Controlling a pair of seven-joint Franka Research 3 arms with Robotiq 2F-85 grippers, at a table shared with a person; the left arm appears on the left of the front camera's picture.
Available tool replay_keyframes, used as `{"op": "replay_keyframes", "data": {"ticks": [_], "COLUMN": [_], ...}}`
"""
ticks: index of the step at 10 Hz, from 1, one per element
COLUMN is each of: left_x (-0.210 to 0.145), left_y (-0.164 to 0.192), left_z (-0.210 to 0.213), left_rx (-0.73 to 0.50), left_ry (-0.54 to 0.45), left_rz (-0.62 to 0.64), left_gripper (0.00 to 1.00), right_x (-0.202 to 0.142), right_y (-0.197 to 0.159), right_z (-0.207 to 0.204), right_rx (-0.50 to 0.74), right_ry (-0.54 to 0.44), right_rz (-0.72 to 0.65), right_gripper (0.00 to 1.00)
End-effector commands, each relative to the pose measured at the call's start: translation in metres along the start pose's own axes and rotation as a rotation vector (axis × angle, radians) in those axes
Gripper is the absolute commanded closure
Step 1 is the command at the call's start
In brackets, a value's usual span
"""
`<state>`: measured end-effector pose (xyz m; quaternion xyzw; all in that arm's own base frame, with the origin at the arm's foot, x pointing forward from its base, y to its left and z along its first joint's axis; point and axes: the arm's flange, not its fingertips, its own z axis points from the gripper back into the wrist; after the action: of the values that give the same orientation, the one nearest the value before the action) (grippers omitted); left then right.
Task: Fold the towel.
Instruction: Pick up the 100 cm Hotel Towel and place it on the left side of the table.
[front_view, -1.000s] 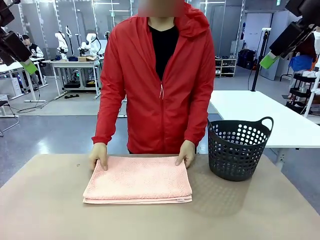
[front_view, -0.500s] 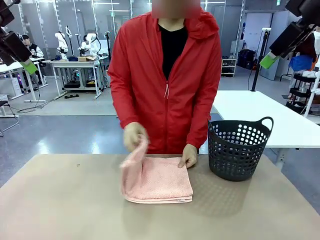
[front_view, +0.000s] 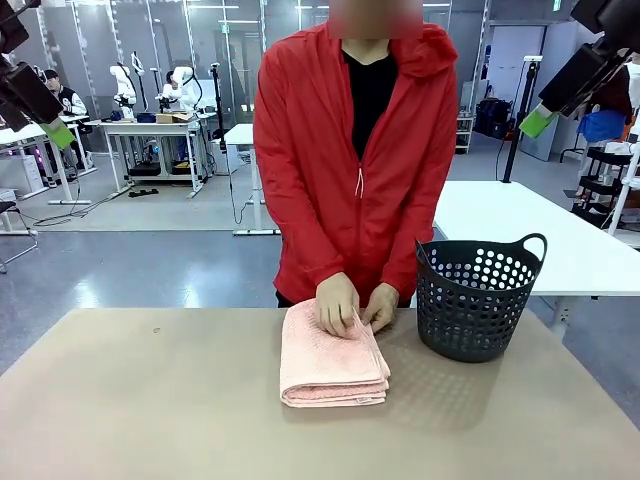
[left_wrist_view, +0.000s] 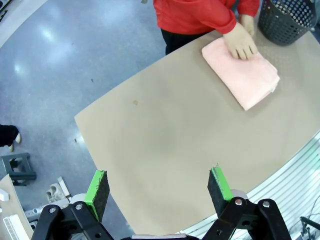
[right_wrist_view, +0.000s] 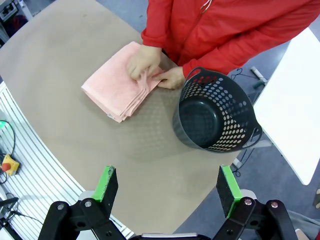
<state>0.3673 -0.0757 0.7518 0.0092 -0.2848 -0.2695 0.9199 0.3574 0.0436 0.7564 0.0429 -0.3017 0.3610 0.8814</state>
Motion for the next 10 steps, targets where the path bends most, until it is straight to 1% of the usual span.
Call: {"op": "replay_keyframes", "data": {"ticks": [1, 10], "left_x": [-0.0001, -0.0001], "left_y": [0.0013, 0.0013], "left_z": [0.0039, 0.0039], "left_rx": [-0.003, -0.003], "left_ry": [0.010, 0.010], "left_rz": [-0.017, -0.017], "left_gripper": [0.00, 0.00], "right_x": [-0.0016, -0.0016], "right_y": [-0.0004, -0.0004], "right_z": [0.0011, 0.0011], "right_rx": [0.003, 0.003], "right_ry": [0.003, 0.003], "right_rz": [0.003, 0.003], "right_gripper": [0.00, 0.00]}}
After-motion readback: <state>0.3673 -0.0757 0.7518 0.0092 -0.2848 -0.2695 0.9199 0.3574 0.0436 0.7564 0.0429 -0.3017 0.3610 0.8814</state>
